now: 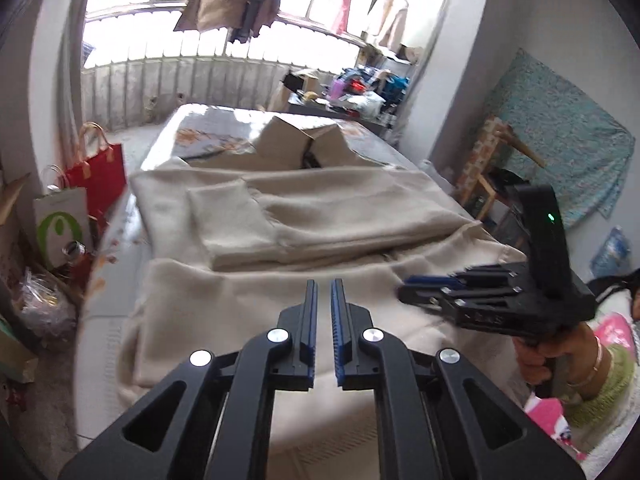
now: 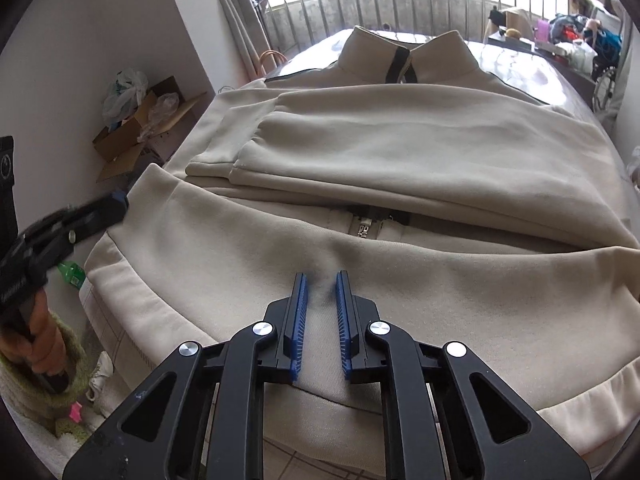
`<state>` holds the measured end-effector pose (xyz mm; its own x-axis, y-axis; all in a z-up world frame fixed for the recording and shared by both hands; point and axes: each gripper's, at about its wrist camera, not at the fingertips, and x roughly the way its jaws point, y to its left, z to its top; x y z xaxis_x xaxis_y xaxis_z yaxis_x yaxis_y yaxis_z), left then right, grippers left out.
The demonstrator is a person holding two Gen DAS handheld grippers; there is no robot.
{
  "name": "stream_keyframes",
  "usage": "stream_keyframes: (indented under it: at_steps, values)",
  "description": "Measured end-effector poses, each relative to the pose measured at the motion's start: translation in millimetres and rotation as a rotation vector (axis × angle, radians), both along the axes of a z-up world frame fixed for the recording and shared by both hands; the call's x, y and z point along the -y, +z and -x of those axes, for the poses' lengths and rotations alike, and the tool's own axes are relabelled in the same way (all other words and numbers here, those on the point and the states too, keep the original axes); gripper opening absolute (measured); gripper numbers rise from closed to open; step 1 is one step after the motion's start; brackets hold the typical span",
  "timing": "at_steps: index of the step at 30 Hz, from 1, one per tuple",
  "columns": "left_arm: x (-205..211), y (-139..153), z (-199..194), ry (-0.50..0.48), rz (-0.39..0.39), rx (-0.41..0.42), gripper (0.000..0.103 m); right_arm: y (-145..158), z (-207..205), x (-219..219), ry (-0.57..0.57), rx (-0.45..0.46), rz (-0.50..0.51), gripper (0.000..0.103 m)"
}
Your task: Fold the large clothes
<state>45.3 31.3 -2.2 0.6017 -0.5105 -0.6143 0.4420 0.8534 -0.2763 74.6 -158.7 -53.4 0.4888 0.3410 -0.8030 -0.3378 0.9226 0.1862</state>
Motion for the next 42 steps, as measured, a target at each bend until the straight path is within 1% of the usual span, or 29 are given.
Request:
stream_keyframes:
  at_steps: [1,2,4,5,7,9,11,12,14,16,18,20,21,23,24,25,26,27,28,29,31,33,35,37,39,40,41,42]
  values:
    - [8.9,-8.5,0.5,-0.016,-0.012,-0.036,0.007,-0.2,0.2,1.0,-0.003,0.002,-0.005,0.011]
    - [17.6,-18.7,-0.4,-0.024,-0.044,-0.072,0.007,-1.2,1.1,1.1,-0.006,0.004,-0.010,0.011]
    - [28.1,-35.7,-2.6,0.005,-0.128,-0.112,0.006,0.5,6.4,1.6,-0.009,0.011,-0.009,0.011]
    - [26.7,-35.7,-1.9,0.014,-0.113,-0.103,0.006,3.7,11.1,4.0,-0.009,0.019,-0.016,0.012]
    - [24.5,-35.7,-4.3,0.030,-0.105,-0.123,0.006,11.5,27.2,13.6,-0.008,0.053,-0.037,0.012]
    - [21.6,-37.0,-6.0,0.034,-0.087,-0.133,0.006,15.8,43.2,27.0,-0.026,0.080,-0.030,0.016]
    - [20.0,-37.3,-7.1,0.034,-0.081,-0.139,0.006,9.9,52.6,40.9,-0.058,0.075,-0.011,0.021]
    - [20.6,-37.4,-7.4,0.034,-0.080,-0.140,0.006,3.3,54.3,47.9,-0.077,0.059,-0.005,0.021]
    - [21.8,-37.2,-7.9,0.034,-0.087,-0.139,0.006,-2.1,57.8,59.1,-0.081,0.060,-0.060,0.021]
    - [20.7,-36.0,-6.5,0.035,-0.102,-0.138,0.006,3.9,59.2,66.4,-0.090,0.068,-0.073,0.021]
    - [21.8,-35.4,-6.1,0.035,-0.116,-0.138,0.006,11.8,63.8,81.5,-0.138,0.112,-0.057,0.022]
    - [21.6,-35.6,-6.3,0.035,-0.120,-0.136,0.006,7.4,63.6,105.2,-0.218,0.109,-0.020,0.023]
    - [20.5,-35.8,-5.6,0.035,-0.120,-0.136,0.006,1.2,63.9,117.3,-0.250,0.100,0.018,0.022]
    - [19.2,-36.0,-6.1,0.038,-0.113,-0.142,0.006,-2.1,69.0,136.1,-0.249,0.103,-0.008,0.014]
    - [18.5,-35.8,-6.6,0.039,-0.109,-0.146,0.006,-1.6,70.4,143.0,-0.264,0.102,0.035,0.013]
    - [18.2,-35.8,-6.8,0.039,-0.109,-0.150,0.006,-0.5,72.0,149.0,-0.286,0.118,0.100,0.012]
    - [18.1,-35.7,-6.9,0.039,-0.111,-0.151,0.006,0.5,72.6,159.5,-0.323,0.125,0.139,0.013]
    - [18.5,-35.6,-7.1,0.038,-0.113,-0.151,0.006,0.8,71.4,172.3,-0.368,0.115,0.144,0.013]
    - [18.5,-35.6,-7.8,0.037,-0.116,-0.151,0.006,4.4,71.6,185.0,-0.395,0.105,0.107,0.012]
    - [19.0,-35.2,-7.8,0.036,-0.121,-0.152,0.006,12.0,73.4,192.1,-0.407,0.120,0.071,0.014]
    - [20.5,-34.7,-7.7,0.033,-0.134,-0.151,0.006,28.1,74.5,192.3,-0.390,0.163,0.028,0.020]
    - [20.9,-35.0,-7.3,0.034,-0.138,-0.150,0.006,34.8,66.1,182.6,-0.339,0.180,-0.003,0.020]
    - [20.8,-35.0,-7.4,0.037,-0.136,-0.153,0.006,29.2,52.3,170.6,-0.294,0.166,0.001,0.020]
    - [20.4,-34.7,-7.4,0.042,-0.136,-0.156,0.006,14.4,36.7,168.4,-0.288,0.126,0.028,0.020]
    - [19.6,-35.3,-7.4,0.044,-0.129,-0.159,0.006,-1.8,27.4,181.8,-0.329,0.082,0.050,0.012]
    - [18.6,-35.1,-7.6,0.046,-0.126,-0.162,0.006,-1.4,27.0,194.4,-0.344,0.085,0.008,0.005]
    - [17.7,-35.1,-8.2,0.047,-0.121,-0.168,0.006,0.8,26.1,205.1,-0.390,0.074,0.021,0.003]
    - [16.6,-35.1,-9.0,0.049,-0.116,-0.175,0.006,6.4,27.6,211.7,-0.431,0.089,0.063,0.003]
